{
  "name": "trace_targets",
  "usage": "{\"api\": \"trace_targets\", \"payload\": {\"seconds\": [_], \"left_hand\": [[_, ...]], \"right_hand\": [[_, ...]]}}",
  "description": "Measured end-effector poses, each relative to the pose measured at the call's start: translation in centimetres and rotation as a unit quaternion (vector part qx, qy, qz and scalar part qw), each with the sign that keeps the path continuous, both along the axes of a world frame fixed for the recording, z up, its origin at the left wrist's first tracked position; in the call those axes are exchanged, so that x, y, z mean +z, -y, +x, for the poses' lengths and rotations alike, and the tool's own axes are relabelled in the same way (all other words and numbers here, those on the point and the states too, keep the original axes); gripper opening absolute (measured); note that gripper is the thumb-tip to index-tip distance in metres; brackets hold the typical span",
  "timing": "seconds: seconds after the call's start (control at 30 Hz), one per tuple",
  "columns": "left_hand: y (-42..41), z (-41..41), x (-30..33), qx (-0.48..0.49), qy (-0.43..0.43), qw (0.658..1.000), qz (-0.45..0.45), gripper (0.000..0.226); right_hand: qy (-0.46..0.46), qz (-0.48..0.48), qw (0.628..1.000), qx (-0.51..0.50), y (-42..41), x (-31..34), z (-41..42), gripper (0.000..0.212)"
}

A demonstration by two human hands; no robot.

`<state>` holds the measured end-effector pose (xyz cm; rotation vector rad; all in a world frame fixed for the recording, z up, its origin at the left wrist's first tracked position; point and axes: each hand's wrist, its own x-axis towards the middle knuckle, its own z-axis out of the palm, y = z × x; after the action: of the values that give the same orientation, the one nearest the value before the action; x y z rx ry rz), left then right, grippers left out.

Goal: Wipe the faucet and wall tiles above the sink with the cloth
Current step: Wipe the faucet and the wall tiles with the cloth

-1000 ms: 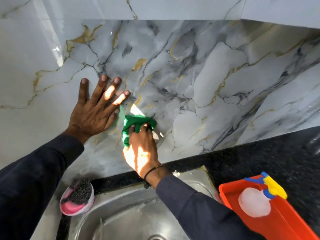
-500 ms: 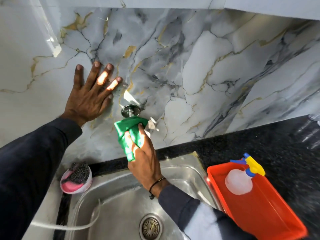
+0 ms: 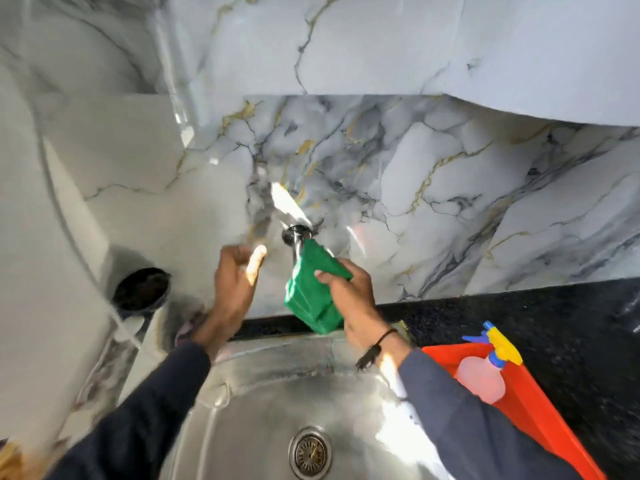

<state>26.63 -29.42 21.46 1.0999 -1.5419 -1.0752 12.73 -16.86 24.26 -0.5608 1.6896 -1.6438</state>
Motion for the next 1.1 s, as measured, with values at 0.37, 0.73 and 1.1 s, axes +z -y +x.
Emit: {"api": "trace_targets", "payload": {"seconds": [0.37, 0.73, 1.1], "left_hand": [[-6.1, -0.2, -1.2, -0.017, -0.306, 0.875, 0.375, 0.036], [-0.4, -12.9, -0.1, 0.057, 0.151, 0.987, 0.028, 0.059], [2.5, -20.5, -1.4, 0.127, 0.559, 0.815, -0.081, 0.057]], "right_hand": [[-0.348, 0.082, 0.924, 0.133, 1.7, 0.1, -2.2, 0.039], [-0.802, -0.012, 0.596, -0.04, 14.3, 7.7, -12.3, 0.088], [-0.856, -0.085, 0.503, -0.082, 19.4, 4.6, -17.8, 0.098]]}}
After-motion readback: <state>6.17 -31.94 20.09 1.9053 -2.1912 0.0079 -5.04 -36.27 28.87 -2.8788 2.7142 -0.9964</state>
